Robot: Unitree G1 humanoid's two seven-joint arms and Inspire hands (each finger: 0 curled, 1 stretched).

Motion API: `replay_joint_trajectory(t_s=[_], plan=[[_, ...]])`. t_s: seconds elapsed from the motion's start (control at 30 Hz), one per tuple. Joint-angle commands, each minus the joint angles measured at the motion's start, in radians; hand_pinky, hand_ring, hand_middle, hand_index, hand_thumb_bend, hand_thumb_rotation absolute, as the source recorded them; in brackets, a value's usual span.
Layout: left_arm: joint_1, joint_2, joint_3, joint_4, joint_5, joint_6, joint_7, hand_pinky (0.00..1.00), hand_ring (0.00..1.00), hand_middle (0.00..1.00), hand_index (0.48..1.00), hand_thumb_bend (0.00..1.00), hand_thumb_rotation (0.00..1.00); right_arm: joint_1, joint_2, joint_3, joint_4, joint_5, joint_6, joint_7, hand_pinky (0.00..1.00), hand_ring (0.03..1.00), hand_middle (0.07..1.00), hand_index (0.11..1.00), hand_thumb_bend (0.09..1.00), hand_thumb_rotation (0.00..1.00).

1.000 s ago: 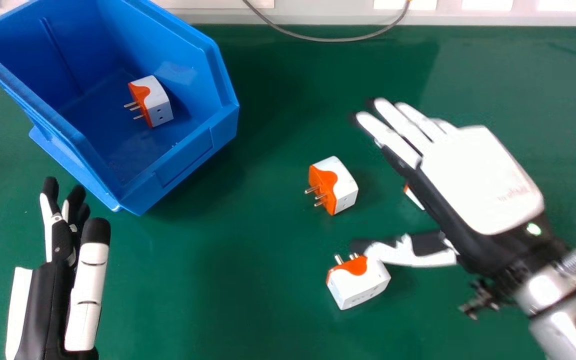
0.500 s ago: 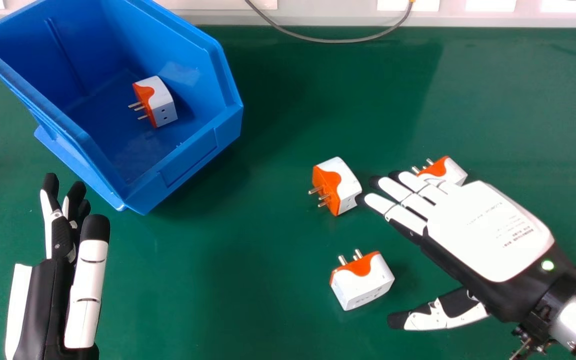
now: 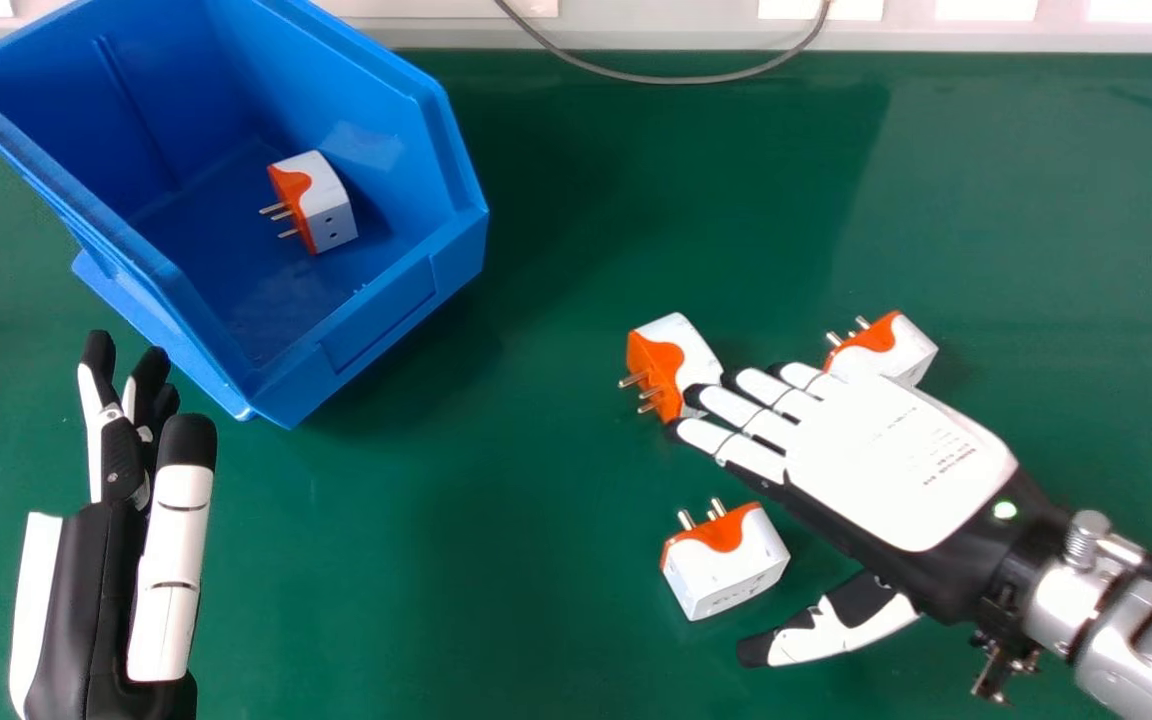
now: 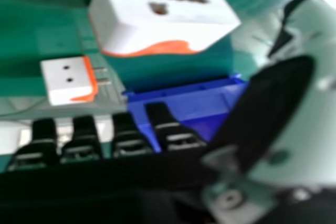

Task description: Pick all objects and put in blue box

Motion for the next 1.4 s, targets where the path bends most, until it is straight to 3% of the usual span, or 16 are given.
replay_joint_trajectory(t_s=[0.0, 0.6, 1.1, 1.37], plan=[[-0.004, 0.01, 0.008, -0.001, -0.003, -0.011, 0.002, 1.0, 1.0, 1.0, 1.0, 0.67, 0.94, -0.025, 0.005, 0.002, 0.006, 0.007, -0.005, -0.008, 0.82, 0.902, 0.914, 0.872, 0.52, 0.61], [-0.005, 0.016, 0.018, 0.001, 0.0, -0.02, -0.002, 1.0, 1.0, 1.0, 1.0, 0.65, 0.94, -0.018, 0.018, 0.027, 0.035, -0.006, 0.025, 0.006, 0.81, 0.884, 0.905, 0.859, 0.503, 0.59], [-0.002, 0.013, 0.012, -0.014, 0.007, -0.012, 0.003, 1.0, 1.0, 1.0, 1.0, 0.66, 0.94, -0.092, 0.026, 0.09, 0.089, -0.022, 0.013, 0.019, 0.79, 0.875, 0.895, 0.858, 0.507, 0.59], [0.01, 0.011, 0.01, -0.029, 0.006, -0.007, 0.002, 1.0, 1.0, 1.0, 1.0, 0.66, 0.94, -0.139, 0.026, 0.12, 0.137, -0.033, -0.007, 0.017, 0.77, 0.861, 0.883, 0.85, 0.518, 0.59]])
